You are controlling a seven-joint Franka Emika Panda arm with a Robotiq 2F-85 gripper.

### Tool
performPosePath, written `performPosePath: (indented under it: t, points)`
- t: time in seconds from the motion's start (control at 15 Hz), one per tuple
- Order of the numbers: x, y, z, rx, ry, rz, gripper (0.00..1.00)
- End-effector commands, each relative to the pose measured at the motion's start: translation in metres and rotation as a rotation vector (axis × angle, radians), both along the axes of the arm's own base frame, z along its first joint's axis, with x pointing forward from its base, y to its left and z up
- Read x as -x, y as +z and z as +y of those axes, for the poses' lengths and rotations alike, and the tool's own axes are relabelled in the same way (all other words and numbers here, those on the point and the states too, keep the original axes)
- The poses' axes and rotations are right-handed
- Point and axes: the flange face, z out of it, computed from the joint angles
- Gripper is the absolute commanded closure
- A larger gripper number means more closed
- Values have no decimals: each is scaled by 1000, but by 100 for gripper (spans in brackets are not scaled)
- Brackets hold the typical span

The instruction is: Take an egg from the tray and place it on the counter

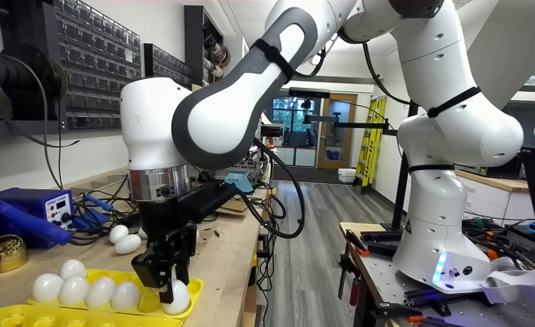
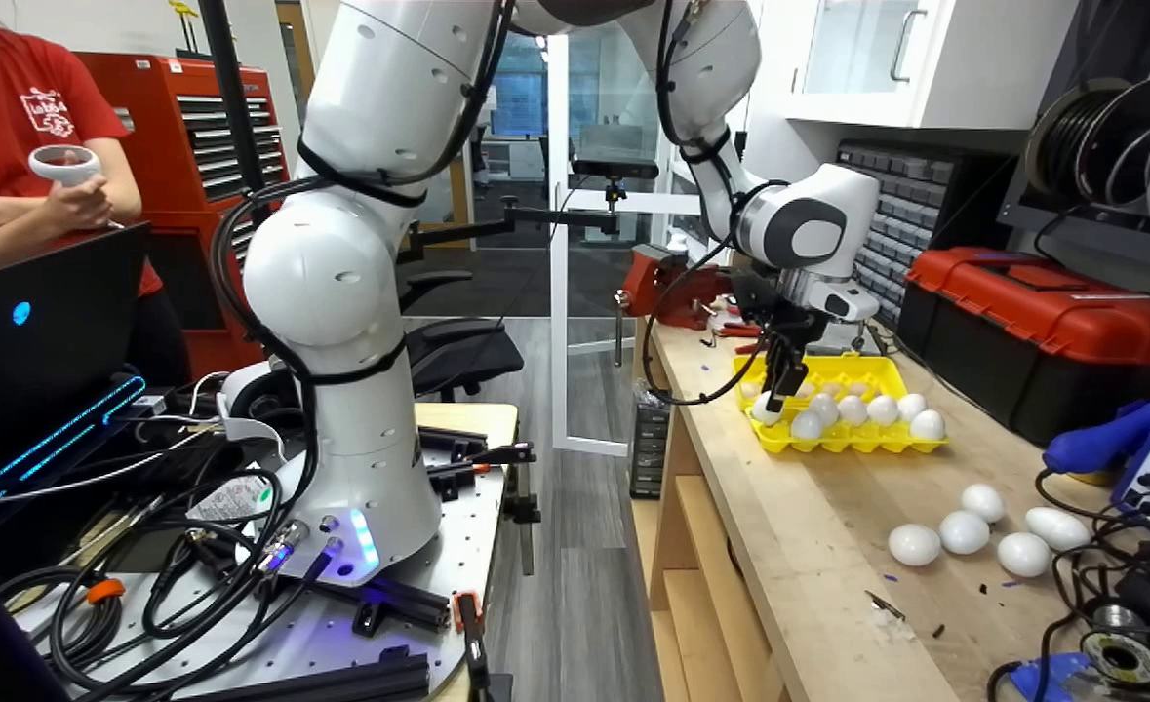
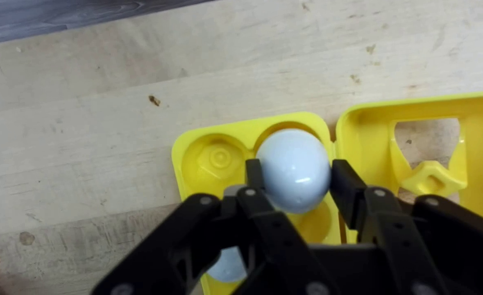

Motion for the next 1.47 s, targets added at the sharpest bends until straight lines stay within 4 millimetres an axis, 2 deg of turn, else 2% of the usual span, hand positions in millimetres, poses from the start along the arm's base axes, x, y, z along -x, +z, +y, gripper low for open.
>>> performPosePath:
  t: [0.0, 0.33, 0.6, 0.87, 1.07, 1.4]
  points:
    - [5, 34, -14, -27, -9, -38, 80]
    - [-4, 69, -33, -4, -24, -81, 80]
    - [-13, 78, -55, 27, -59, -87, 80]
    - [-23, 68, -87, 63, -111, -64, 80]
    - [-31, 51, -110, 82, -157, -26, 80]
    - [-37, 25, -128, 103, -174, 6, 80]
